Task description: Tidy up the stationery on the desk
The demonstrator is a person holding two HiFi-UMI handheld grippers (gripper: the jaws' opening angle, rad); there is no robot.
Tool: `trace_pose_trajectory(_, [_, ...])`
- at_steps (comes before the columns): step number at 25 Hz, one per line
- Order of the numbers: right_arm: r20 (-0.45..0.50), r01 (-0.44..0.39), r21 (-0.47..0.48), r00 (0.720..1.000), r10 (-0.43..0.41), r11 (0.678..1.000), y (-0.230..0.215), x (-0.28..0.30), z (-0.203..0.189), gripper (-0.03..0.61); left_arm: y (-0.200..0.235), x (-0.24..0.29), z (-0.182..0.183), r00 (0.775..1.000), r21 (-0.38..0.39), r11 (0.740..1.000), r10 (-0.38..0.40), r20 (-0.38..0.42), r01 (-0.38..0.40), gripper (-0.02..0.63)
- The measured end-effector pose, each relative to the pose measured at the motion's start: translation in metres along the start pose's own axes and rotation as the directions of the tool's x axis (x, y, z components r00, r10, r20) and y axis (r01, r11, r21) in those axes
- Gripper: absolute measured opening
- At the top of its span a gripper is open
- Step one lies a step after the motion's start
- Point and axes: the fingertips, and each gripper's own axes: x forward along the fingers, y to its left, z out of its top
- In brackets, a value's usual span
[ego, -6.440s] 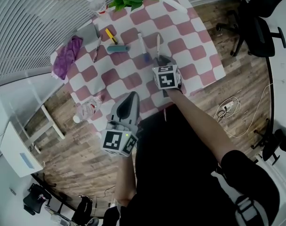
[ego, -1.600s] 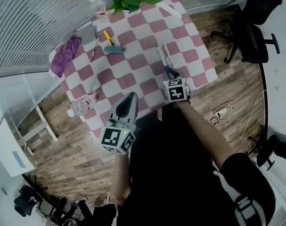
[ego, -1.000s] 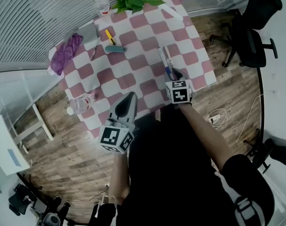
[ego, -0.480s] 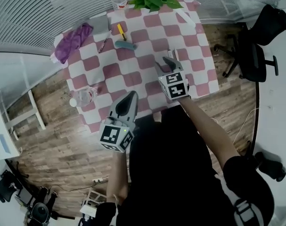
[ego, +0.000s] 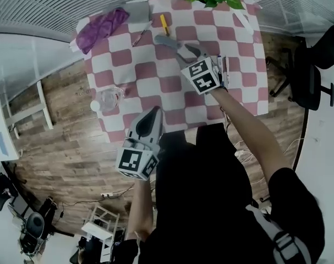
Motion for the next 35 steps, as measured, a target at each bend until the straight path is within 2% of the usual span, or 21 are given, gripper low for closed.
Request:
trace_pose_trajectory(11, [-0.062, -0.086, -0.021, 0.994, 0.084, 0.996, -0.006, 0.055, -0.007, 0.206, 0.009, -0.014, -0.009, 0.999, -0.012, 0.999, 0.046, -0.014, -0.047, 0.034])
trace_pose_trajectory(14, [-0.083, -0.085, -0.009, 0.993, 0.084, 0.996, -0.006, 0.055, -0.014, 0.163, 0.008, -0.016, -0.009, 0.999, -0.011, 0.999, 0.049, -0.014, -0.049, 0.034])
trace_pose_trajectory(18, [-0.08, -0.081, 0.002, 0.993, 0.081, 0.997, -0.002, 0.05, -0.016, 0.153, 0.007, -0.018, -0.01, 0.999, -0.006, 0.999, 0.045, -0.008, -0.045, 0.034])
trace_pose_trajectory(27, [-0.102, -0.036, 0.014, 0.994, 0.037, 0.999, 0.002, 0.015, -0.029, 0.15, -0.002, -0.012, -0.001, 1.0, 0.02, 1.0, 0.002, 0.006, -0.002, 0.034])
trace_pose_trajectory(35, [-0.101, 0.06, 0.117, 0.994, -0.048, 0.991, -0.001, -0.033, -0.058, 0.149, -0.018, -0.003, 0.002, 0.998, 0.049, 0.997, -0.055, 0.0, 0.055, 0.034])
